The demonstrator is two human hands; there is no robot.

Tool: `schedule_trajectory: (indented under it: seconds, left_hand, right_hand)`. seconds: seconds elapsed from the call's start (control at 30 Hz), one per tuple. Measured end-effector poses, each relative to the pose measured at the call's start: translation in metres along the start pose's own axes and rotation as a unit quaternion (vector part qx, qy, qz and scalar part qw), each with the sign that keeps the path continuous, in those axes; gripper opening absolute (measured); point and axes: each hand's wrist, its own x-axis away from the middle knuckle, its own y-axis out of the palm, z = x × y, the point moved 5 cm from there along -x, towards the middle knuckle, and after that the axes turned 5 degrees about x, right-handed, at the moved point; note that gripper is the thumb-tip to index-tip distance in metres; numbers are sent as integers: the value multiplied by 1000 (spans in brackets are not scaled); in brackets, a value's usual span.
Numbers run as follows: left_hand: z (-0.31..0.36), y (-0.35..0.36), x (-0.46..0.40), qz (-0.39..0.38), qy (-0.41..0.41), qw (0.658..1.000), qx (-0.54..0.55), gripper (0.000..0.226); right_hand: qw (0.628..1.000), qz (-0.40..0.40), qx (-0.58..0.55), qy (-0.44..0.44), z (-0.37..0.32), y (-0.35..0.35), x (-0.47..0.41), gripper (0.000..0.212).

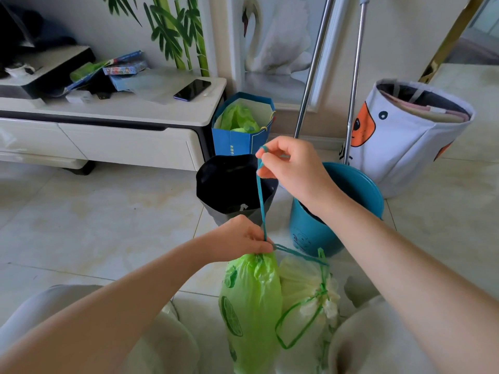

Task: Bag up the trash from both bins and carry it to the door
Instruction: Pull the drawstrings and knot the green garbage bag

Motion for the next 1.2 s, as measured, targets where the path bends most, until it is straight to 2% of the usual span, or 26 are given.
schedule_trajectory:
  seconds: [0.07, 0.13, 0.23, 0.27, 0.33, 0.4, 0.43, 0.5, 0.57, 0.7, 0.83, 0.93, 1.0, 1.07, 1.2]
  left_hand:
    - [-6, -3, -1, 21, -13, 999, 23, 54]
    - [-9, -8, 1, 39, -33, 997, 50, 59]
    - [-10, -14, 2, 61, -47, 992, 103, 32]
    - [-11, -16, 3, 67, -49, 990, 113, 26]
    - [-14, -19, 4, 75, -47, 989, 118, 29]
    - [-18, -21, 5, 78, -46, 989, 120, 40]
    - [-19, -21, 6, 78, -45, 989, 120, 45]
    - [-21, -21, 7, 71, -46, 989, 123, 44]
    - [-21, -20, 8, 59, -50, 988, 136, 26]
    - [-26, -18, 9, 39, -84, 987, 128, 28]
    - [-29, -16, 10, 29, -110, 981, 155, 25]
    - [-32, -19, 8, 33, -114, 976, 184, 25]
    - [-32, -21, 7, 31, -109, 975, 190, 26]
    - [-30, -20, 6, 28, -105, 976, 190, 24]
    - [-25, -18, 8, 16, -85, 980, 179, 22]
  right_hand:
    - [997, -14, -70, 41, 6, 2, -2, 11]
    - [994, -23, -69, 84, 15, 0, -4, 18]
    - [985, -88, 73, 130, 36, 0, 1, 15]
    - [970, -142, 150, 127, 42, 3, 6, 16]
    - [917, -268, 273, 108, 51, 14, 19, 27]
    - [874, -359, 308, 108, 57, 26, 33, 33]
    - [865, -380, 308, 115, 59, 29, 39, 32]
    - [863, -379, 316, 109, 63, 30, 44, 27]
    - [874, -353, 321, 88, 65, 27, 42, 27]
    - [894, -341, 277, 90, 66, 23, 48, 28]
    - [886, -396, 160, 182, 73, 26, 62, 36]
    - [903, -344, 121, 227, 85, 21, 60, 41]
    - [924, -287, 147, 205, 96, 20, 54, 30]
    - [931, -276, 162, 178, 104, 28, 55, 16]
    - [938, -290, 110, 158, 111, 52, 61, 23]
